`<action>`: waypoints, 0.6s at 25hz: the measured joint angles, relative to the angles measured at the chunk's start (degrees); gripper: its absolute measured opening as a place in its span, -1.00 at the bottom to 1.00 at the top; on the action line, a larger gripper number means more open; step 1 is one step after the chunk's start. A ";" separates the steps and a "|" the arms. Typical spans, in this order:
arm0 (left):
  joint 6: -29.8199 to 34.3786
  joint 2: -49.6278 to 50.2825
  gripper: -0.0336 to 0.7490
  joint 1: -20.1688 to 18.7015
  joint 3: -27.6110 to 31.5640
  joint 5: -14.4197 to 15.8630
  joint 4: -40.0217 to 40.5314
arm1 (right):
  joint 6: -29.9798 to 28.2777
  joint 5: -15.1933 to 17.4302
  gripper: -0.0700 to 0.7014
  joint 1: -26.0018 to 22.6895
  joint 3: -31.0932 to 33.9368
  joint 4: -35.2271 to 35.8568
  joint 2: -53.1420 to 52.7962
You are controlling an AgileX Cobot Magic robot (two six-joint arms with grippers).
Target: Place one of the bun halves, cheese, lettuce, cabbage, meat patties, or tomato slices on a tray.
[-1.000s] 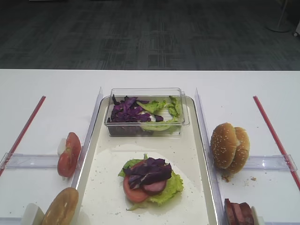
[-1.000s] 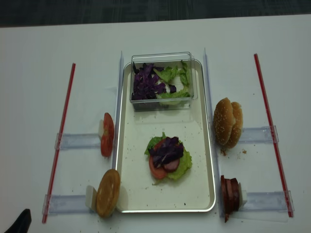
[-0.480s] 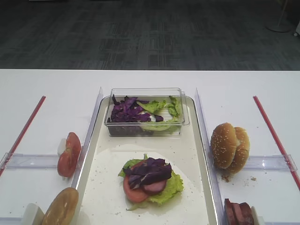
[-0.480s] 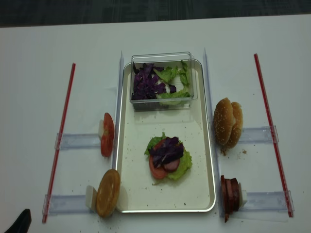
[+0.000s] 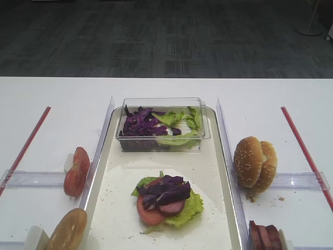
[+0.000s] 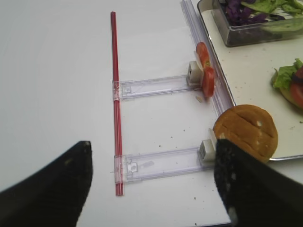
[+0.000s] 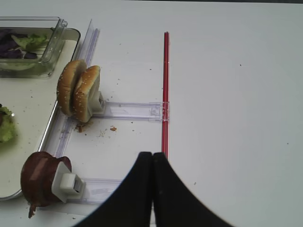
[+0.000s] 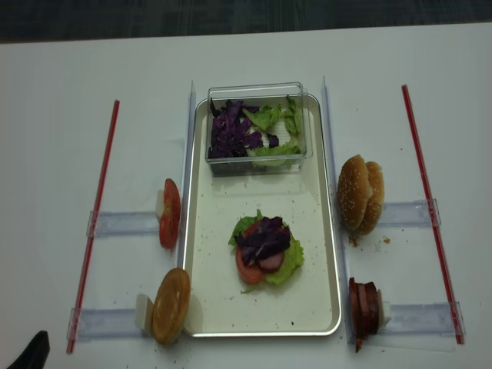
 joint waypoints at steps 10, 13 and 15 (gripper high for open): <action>0.00 0.00 0.35 0.00 0.00 0.00 0.00 | 0.00 0.00 0.13 0.00 0.00 0.00 0.00; 0.00 0.00 0.35 0.00 0.00 0.00 0.00 | 0.00 0.00 0.13 0.00 0.00 0.00 0.00; 0.00 0.00 0.35 0.00 0.00 0.00 0.00 | 0.00 0.00 0.13 0.00 0.00 0.00 0.00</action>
